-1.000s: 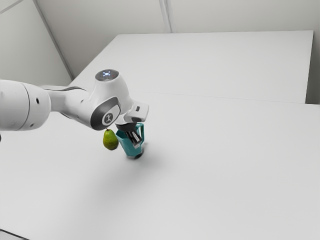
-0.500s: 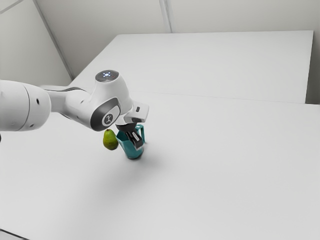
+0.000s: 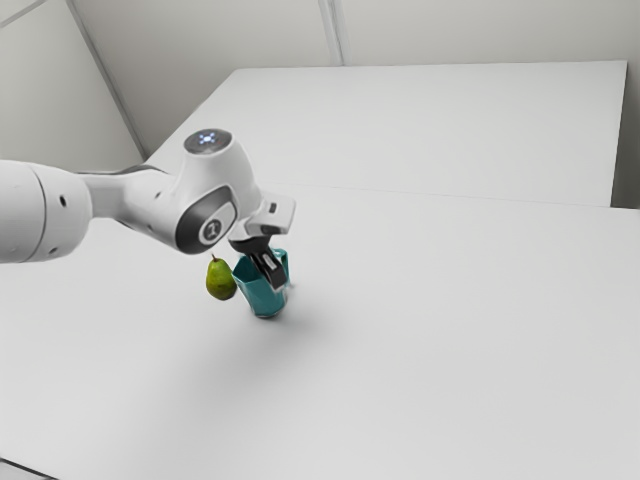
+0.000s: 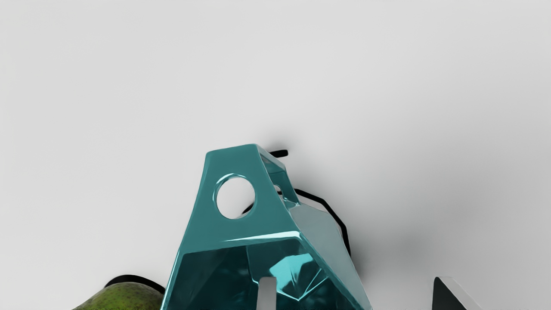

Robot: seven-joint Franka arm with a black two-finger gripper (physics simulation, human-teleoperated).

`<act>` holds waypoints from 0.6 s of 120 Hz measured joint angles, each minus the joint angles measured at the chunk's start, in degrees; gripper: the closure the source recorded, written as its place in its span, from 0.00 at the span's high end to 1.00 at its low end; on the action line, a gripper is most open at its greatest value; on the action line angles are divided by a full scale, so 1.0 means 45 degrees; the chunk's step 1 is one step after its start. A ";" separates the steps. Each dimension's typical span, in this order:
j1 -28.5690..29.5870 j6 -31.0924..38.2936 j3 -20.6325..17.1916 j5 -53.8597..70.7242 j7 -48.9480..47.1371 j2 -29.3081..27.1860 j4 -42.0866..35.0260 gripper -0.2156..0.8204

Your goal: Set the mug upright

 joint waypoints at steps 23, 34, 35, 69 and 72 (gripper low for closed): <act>0.0094 -0.0210 -0.0094 -0.0092 -0.0107 -0.0988 0.0073 0.55; 0.0115 -0.0456 -0.0154 -0.0141 -0.0146 -0.1456 0.0361 0.56; 0.0108 -0.0490 -0.0157 -0.0145 -0.0149 -0.1475 0.0418 0.56; -0.1305 -0.4188 0.1059 -0.0778 -0.0404 0.0592 0.5987 0.71; -0.1482 -0.4642 0.1349 -0.0837 -0.0449 0.0898 0.6544 0.72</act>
